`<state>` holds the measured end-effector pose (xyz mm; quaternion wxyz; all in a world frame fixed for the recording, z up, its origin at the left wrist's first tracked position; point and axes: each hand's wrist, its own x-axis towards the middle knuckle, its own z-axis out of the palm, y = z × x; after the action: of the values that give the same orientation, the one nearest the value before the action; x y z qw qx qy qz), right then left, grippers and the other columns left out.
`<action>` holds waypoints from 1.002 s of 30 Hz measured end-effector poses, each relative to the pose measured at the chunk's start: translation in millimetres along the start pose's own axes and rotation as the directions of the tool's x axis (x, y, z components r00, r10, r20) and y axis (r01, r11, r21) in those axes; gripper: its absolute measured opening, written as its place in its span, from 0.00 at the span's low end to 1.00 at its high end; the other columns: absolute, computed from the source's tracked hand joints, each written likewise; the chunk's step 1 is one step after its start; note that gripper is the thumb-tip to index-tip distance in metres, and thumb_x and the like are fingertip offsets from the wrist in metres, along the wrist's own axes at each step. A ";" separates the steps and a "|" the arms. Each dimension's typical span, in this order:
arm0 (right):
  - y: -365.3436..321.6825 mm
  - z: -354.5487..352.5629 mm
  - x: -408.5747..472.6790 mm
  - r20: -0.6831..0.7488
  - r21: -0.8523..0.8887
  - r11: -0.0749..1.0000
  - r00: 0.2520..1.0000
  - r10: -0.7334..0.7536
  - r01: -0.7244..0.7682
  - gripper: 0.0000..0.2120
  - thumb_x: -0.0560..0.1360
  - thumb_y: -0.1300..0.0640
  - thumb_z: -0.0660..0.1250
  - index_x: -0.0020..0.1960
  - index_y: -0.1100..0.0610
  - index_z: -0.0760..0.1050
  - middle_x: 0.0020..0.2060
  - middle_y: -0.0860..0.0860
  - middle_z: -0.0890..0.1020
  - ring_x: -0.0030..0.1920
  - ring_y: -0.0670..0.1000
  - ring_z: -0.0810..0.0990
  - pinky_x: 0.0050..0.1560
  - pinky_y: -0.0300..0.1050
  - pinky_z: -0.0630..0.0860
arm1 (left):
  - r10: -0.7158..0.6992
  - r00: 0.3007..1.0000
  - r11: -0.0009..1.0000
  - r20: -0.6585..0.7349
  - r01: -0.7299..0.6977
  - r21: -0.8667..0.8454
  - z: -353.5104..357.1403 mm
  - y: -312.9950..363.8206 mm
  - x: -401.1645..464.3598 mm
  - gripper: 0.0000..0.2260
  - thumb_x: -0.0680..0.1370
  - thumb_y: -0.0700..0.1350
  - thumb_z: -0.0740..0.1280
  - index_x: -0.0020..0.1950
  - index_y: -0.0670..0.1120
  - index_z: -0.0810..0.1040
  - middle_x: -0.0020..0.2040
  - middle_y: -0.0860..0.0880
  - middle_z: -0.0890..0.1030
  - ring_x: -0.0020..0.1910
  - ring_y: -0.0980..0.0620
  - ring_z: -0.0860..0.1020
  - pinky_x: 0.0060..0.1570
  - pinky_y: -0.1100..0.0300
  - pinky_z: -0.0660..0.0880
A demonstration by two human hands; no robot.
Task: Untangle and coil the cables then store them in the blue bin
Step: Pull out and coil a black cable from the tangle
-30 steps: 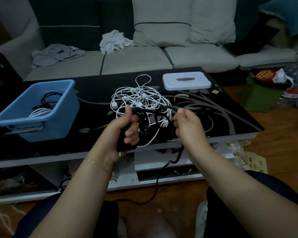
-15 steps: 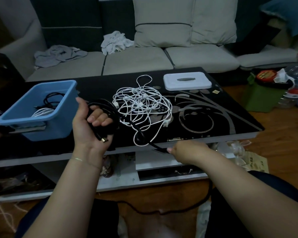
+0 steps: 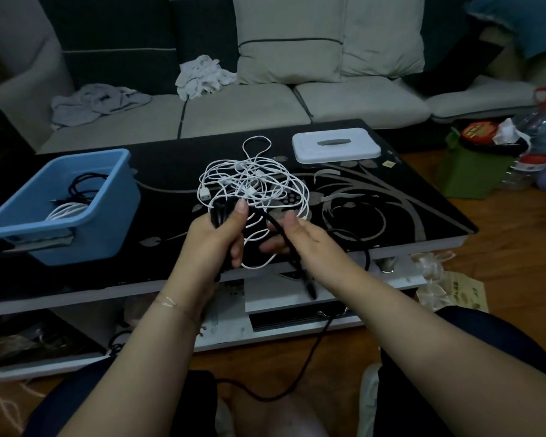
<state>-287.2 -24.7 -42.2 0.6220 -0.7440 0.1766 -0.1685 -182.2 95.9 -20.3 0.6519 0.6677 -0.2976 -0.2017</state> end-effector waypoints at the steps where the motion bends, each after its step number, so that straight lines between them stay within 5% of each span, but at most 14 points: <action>1: 1.3 1.3 0.5 0.049 0.068 0.998 0.999 0.013 -0.016 0.19 0.78 0.43 0.56 0.52 0.57 0.74 0.37 0.50 0.83 0.45 0.50 0.82 0.54 0.42 0.74 | 0.009 1.000 1.000 -0.001 -0.008 0.022 1.3 0.0 0.0 0.22 0.78 0.55 0.63 0.28 0.46 0.65 0.21 0.48 0.66 0.21 0.51 0.67 0.25 0.63 0.66; 5: 4.8 -0.7 3.8 -0.060 0.041 0.997 0.996 -0.061 0.063 0.11 0.82 0.57 0.57 0.43 0.54 0.73 0.25 0.49 0.71 0.25 0.47 0.73 0.39 0.48 0.77 | -0.061 0.993 0.998 0.103 0.062 -0.007 -3.9 2.7 -1.1 0.24 0.74 0.59 0.64 0.25 0.44 0.70 0.25 0.39 0.73 0.26 0.49 0.77 0.30 0.64 0.73; 9: 5.8 -10.5 3.2 -0.120 -0.438 0.884 0.964 -0.237 0.163 0.09 0.81 0.48 0.56 0.45 0.49 0.69 0.27 0.54 0.74 0.27 0.52 0.75 0.35 0.54 0.75 | -0.173 0.914 0.981 0.368 0.193 -0.020 -9.3 -0.9 -4.9 0.26 0.69 0.68 0.69 0.28 0.46 0.72 0.21 0.46 0.71 0.24 0.48 0.76 0.33 0.62 0.73; 11: 2.7 -13.1 3.2 -0.147 -0.386 0.908 0.961 -0.236 0.164 0.07 0.81 0.49 0.56 0.49 0.49 0.70 0.27 0.52 0.72 0.28 0.49 0.71 0.33 0.53 0.77 | -0.214 0.865 0.946 0.454 0.300 -0.127 -5.2 -0.2 -7.0 0.29 0.63 0.73 0.68 0.34 0.46 0.70 0.19 0.50 0.65 0.18 0.53 0.68 0.24 0.64 0.68; 15: -1.1 -8.1 2.8 -0.122 -0.037 0.997 0.990 -0.076 0.072 0.10 0.82 0.52 0.56 0.47 0.46 0.75 0.29 0.49 0.69 0.24 0.41 0.69 0.30 0.49 0.80 | -0.279 0.826 0.867 0.489 0.436 -0.242 5.1 5.6 -8.6 0.30 0.68 0.71 0.50 0.39 0.43 0.69 0.16 0.53 0.60 0.14 0.57 0.61 0.18 0.69 0.61; 20: 2.0 -4.4 -2.9 -0.140 -0.295 0.947 0.975 -0.174 0.127 0.14 0.80 0.47 0.58 0.37 0.48 0.69 0.21 0.45 0.70 0.20 0.44 0.71 0.23 0.42 0.73 | -0.295 0.812 0.810 0.503 0.492 -0.319 8.9 7.9 -8.3 0.32 0.68 0.72 0.47 0.37 0.43 0.69 0.16 0.54 0.61 0.13 0.58 0.61 0.17 0.69 0.61; 23: 1.3 -1.7 -2.4 -0.183 -0.313 0.946 0.972 -0.148 0.085 0.15 0.81 0.46 0.56 0.38 0.51 0.69 0.24 0.51 0.73 0.19 0.47 0.73 0.22 0.37 0.68 | -0.276 0.837 0.807 0.472 0.469 -0.360 12.6 3.2 -9.9 0.31 0.63 0.73 0.51 0.36 0.45 0.69 0.17 0.53 0.62 0.15 0.57 0.64 0.19 0.68 0.64; 27: 2.1 0.8 3.7 -0.226 -0.183 0.983 0.973 -0.044 0.002 0.21 0.81 0.45 0.54 0.46 0.63 0.72 0.34 0.66 0.78 0.20 0.55 0.76 0.21 0.41 0.70 | -0.137 0.889 0.832 0.437 0.343 -0.436 14.8 -4.2 -7.9 0.33 0.49 0.73 0.71 0.35 0.47 0.73 0.20 0.52 0.67 0.23 0.54 0.76 0.26 0.63 0.74; 30: 4.2 4.5 3.3 -0.178 -0.150 0.988 0.984 0.002 -0.029 0.21 0.81 0.44 0.53 0.46 0.61 0.71 0.32 0.61 0.78 0.23 0.60 0.77 0.23 0.45 0.71 | -0.060 0.917 0.844 0.394 0.257 -0.471 14.3 -4.0 -8.3 0.34 0.48 0.69 0.76 0.37 0.45 0.71 0.20 0.51 0.70 0.34 0.52 0.83 0.37 0.60 0.80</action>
<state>-282.3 -23.1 -47.0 0.5468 -0.7697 0.2495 -0.2152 -197.2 90.5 -26.2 0.7199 0.4430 -0.2912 -0.4479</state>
